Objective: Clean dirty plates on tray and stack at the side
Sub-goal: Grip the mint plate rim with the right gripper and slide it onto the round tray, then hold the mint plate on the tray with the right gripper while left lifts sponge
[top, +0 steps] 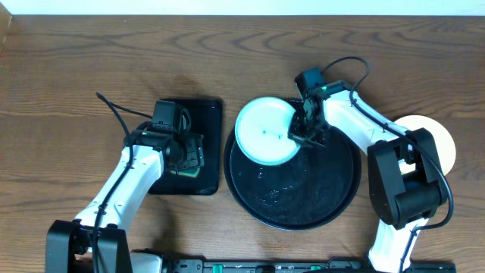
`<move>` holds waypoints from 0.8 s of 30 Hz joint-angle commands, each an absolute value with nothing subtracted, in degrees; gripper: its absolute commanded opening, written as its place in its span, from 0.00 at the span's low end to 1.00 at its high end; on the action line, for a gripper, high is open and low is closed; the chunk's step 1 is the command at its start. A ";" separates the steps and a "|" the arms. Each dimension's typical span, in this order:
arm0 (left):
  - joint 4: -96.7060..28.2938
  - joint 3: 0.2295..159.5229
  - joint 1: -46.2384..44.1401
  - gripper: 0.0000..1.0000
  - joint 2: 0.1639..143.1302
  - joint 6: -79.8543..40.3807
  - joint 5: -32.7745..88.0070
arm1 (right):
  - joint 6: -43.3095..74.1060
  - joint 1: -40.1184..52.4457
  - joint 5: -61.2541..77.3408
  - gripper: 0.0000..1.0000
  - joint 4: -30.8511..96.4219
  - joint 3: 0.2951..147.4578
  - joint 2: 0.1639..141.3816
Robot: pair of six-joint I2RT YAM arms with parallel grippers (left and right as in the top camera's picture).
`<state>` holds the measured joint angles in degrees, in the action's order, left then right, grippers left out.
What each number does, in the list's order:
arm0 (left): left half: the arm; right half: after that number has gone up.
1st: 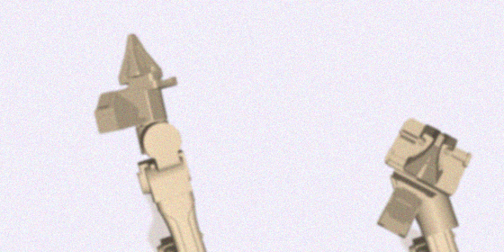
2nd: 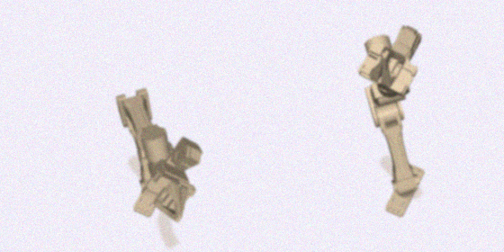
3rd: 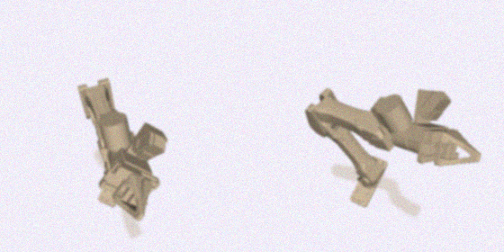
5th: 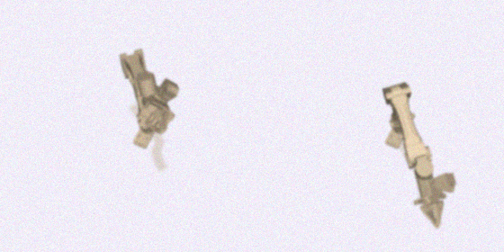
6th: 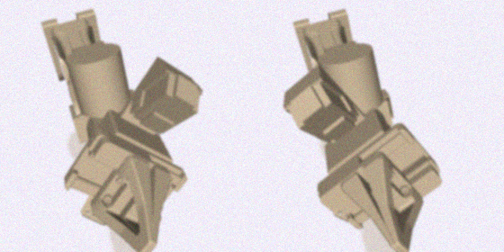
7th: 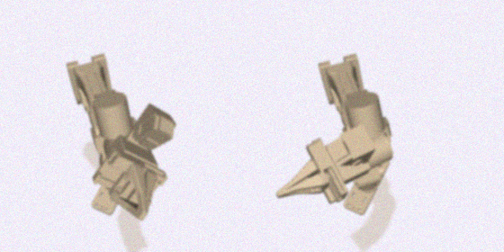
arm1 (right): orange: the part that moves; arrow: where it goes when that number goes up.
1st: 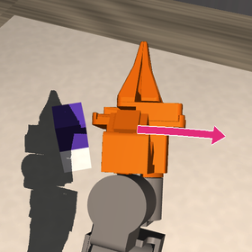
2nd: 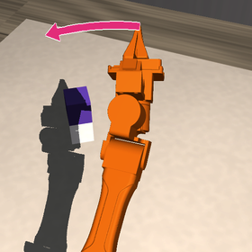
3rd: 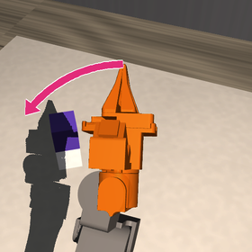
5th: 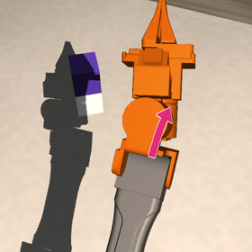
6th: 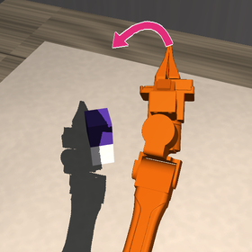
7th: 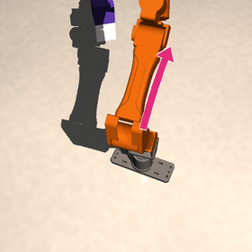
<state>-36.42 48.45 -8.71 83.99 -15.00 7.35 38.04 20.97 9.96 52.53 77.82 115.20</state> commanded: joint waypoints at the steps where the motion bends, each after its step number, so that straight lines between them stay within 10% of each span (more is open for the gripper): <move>1: -36.67 49.56 -8.43 0.79 83.46 -15.05 7.46 | 27.75 21.30 5.02 0.05 57.52 77.84 113.71; 24: -37.06 49.56 -8.43 0.79 83.46 -15.05 7.46 | 19.46 13.93 6.98 0.18 57.98 78.54 109.69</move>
<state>-36.91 48.47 -8.71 83.99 -15.00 7.35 21.56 16.03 6.35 57.19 77.84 111.59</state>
